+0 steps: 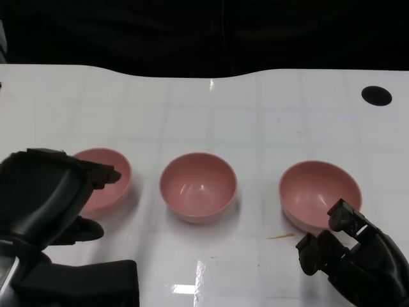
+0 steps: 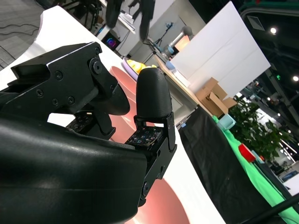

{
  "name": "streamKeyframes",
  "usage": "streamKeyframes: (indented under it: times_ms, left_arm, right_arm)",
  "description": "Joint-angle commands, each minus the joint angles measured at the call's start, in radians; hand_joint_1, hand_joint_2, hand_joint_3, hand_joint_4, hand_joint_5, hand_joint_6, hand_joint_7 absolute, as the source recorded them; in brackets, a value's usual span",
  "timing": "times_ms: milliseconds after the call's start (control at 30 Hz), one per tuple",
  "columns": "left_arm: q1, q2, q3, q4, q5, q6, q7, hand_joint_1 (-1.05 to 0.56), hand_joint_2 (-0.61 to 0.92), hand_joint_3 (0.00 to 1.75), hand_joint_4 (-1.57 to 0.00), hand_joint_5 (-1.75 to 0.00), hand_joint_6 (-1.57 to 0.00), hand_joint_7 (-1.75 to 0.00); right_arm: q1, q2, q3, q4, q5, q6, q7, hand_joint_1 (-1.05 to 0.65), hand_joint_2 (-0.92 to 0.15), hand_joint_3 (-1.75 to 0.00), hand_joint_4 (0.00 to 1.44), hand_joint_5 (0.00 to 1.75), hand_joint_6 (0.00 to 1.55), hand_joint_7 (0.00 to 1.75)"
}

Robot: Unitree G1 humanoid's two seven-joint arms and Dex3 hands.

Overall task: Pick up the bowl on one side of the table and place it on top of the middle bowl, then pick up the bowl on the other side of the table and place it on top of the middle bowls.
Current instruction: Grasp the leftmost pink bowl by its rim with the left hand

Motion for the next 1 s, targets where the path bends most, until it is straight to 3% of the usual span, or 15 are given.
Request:
streamKeyframes:
  times_ms: [33, 433, 1000]
  left_arm:
    - [-0.039, -0.013, -0.005, 0.091, 0.015, -0.038, 0.028, -0.77, 0.69, 0.03, -0.72, 0.0, -0.84, 0.0]
    - [-0.145, -0.06, -0.041, 0.39, 0.018, -0.133, 0.096, -0.83, 0.86, 0.03, -0.64, 0.0, -0.75, 0.0]
    - [-0.306, -0.077, -0.107, 0.665, 0.008, -0.219, 0.11, -0.76, 0.92, 0.07, -0.62, 0.0, -0.74, 0.0]
  right_arm:
    - [0.003, -0.003, -0.007, -0.009, -0.001, -0.011, 0.0, 0.01, -0.63, -1.26, 0.86, 1.75, 0.68, 1.68]
    - [0.005, 0.001, -0.003, -0.025, -0.005, -0.001, -0.015, 0.01, -0.62, -1.28, 0.88, 1.75, 0.69, 1.68]
    - [0.007, 0.004, 0.005, -0.027, -0.012, -0.004, -0.023, 0.01, -0.62, -1.3, 0.87, 1.75, 0.68, 1.7]
